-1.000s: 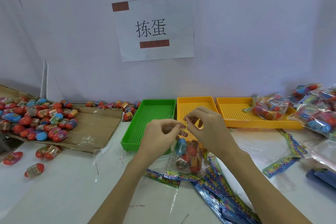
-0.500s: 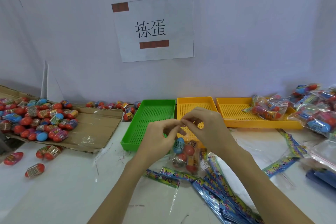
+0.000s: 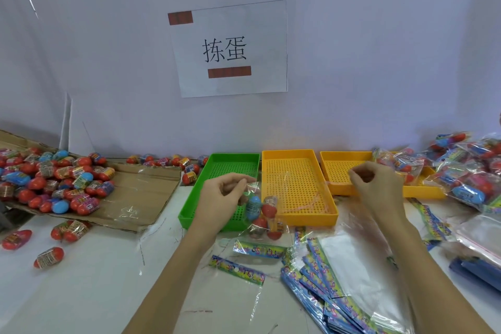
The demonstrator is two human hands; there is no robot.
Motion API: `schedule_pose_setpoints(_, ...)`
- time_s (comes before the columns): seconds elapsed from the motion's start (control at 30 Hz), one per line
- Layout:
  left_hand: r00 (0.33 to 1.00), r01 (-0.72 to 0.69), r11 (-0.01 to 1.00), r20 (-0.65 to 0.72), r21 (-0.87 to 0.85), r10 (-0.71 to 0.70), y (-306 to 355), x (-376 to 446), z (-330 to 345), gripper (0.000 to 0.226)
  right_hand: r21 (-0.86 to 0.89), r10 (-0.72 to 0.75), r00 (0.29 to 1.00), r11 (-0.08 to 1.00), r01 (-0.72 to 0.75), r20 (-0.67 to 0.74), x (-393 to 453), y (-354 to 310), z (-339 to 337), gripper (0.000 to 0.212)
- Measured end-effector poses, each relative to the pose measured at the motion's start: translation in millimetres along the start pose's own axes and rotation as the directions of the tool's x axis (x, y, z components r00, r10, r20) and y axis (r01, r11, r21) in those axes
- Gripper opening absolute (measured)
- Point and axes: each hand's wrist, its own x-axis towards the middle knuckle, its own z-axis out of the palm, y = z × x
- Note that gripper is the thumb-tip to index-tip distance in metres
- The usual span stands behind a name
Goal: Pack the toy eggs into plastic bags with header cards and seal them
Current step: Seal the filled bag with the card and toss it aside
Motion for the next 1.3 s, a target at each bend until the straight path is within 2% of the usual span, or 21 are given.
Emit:
schedule_pose_setpoints(0.23,1.0,-0.011,1.0,0.001,-0.012,0.011,-1,1,-2,0.02,-0.029,-0.09,0.996,0.995,0.091,0.018,0,-6,2,0.01)
schedule_pose_setpoints(0.3,1.0,-0.015,1.0,0.008,-0.014,0.015,-1,1,-2,0.02,-0.042,-0.073,0.997,0.996,0.075,0.031,0,-8,2,0.009)
schedule_pose_setpoints(0.4,1.0,-0.019,1.0,0.008,-0.02,0.019,-1,1,-2,0.02,-0.112,0.01,1.0,0.994,-0.007,0.025,1,-2,0,0.035)
schedule_pose_setpoints(0.43,1.0,-0.021,1.0,0.009,-0.023,0.021,0,1,-2,0.02,-0.126,0.021,0.999,0.992,-0.016,0.036,2,-2,-2,0.038)
schedule_pose_setpoints(0.5,1.0,-0.021,0.999,0.015,-0.034,0.021,0,2,-2,0.02,-0.097,-0.006,0.997,0.995,0.014,0.078,2,-3,-4,0.023)
schedule_pose_setpoints(0.6,0.999,-0.03,0.998,0.024,-0.055,0.032,0,1,-2,0.02,-0.092,-0.073,0.987,0.992,0.086,0.143,-1,-15,-1,0.044)
schedule_pose_setpoints(0.63,0.999,-0.036,0.998,0.024,-0.061,0.037,0,2,-1,0.02,-0.078,-0.096,0.987,0.991,0.106,0.13,-2,-19,1,0.044)
schedule_pose_setpoints(0.8,0.998,-0.058,0.992,0.02,-0.113,0.061,-1,3,-1,0.018,0.165,-0.17,0.974,0.976,0.144,0.152,-11,-41,7,0.024)
schedule_pose_setpoints(0.87,0.998,-0.067,0.989,0.002,-0.131,0.068,0,3,-1,0.018,0.225,-0.174,0.954,0.967,0.119,0.244,-15,-53,9,0.022)
schedule_pose_setpoints(0.97,0.995,-0.092,0.987,-0.04,-0.131,0.088,-1,3,0,0.018,0.47,-0.15,0.849,0.874,-0.126,0.507,-23,-70,11,0.019)
schedule_pose_setpoints(1.0,0.994,-0.099,0.987,-0.049,-0.129,0.093,-1,3,0,0.018,0.503,-0.164,0.815,0.847,-0.173,0.556,-26,-74,11,0.022)
schedule_pose_setpoints(1.07,0.993,-0.107,0.985,-0.067,-0.133,0.099,-1,3,2,0.016,0.513,-0.196,0.796,0.843,-0.161,0.573,-31,-76,14,0.025)
schedule_pose_setpoints(1.17,0.994,-0.093,0.983,-0.073,-0.157,0.083,-1,4,2,0.013,0.542,-0.192,0.819,0.824,-0.164,0.54,-36,-81,19,0.02)
schedule_pose_setpoints(1.3,0.996,-0.087,0.983,0.001,-0.161,0.088,-2,4,4,0.011,0.581,-0.134,0.848,0.781,-0.229,0.514,-39,-82,23,0.016)
